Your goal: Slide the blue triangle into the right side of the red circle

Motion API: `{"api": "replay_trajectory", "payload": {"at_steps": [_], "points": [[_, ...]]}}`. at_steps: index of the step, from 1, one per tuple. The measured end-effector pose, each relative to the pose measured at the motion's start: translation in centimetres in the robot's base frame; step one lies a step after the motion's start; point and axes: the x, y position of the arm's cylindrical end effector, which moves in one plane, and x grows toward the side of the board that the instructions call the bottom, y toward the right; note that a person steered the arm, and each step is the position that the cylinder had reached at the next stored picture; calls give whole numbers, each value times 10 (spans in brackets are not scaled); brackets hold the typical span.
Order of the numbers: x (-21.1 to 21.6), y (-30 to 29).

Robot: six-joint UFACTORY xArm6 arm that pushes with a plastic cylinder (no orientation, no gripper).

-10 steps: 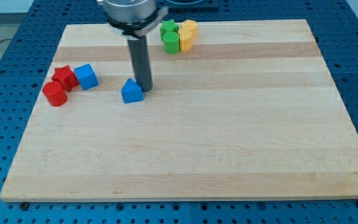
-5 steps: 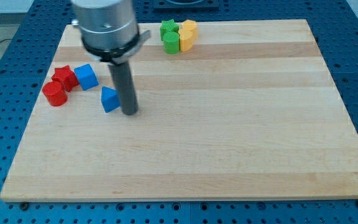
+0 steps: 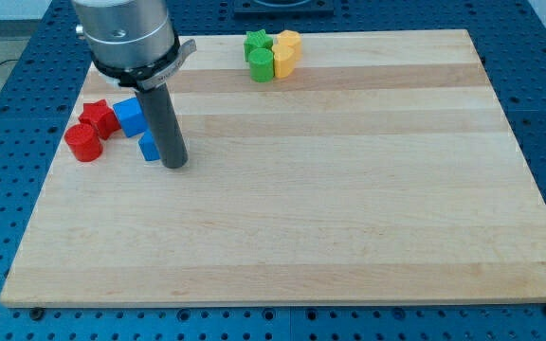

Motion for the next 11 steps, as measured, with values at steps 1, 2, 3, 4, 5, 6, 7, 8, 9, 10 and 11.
{"api": "replay_trajectory", "payload": {"at_steps": [1, 2, 3, 4, 5, 6, 7, 8, 9, 10, 11], "points": [[-8, -18], [-8, -37], [-7, -24], [-7, 24], [-15, 60], [-28, 60], [-38, 49], [-40, 26], [-40, 0], [-40, -26], [-40, -44]]}}
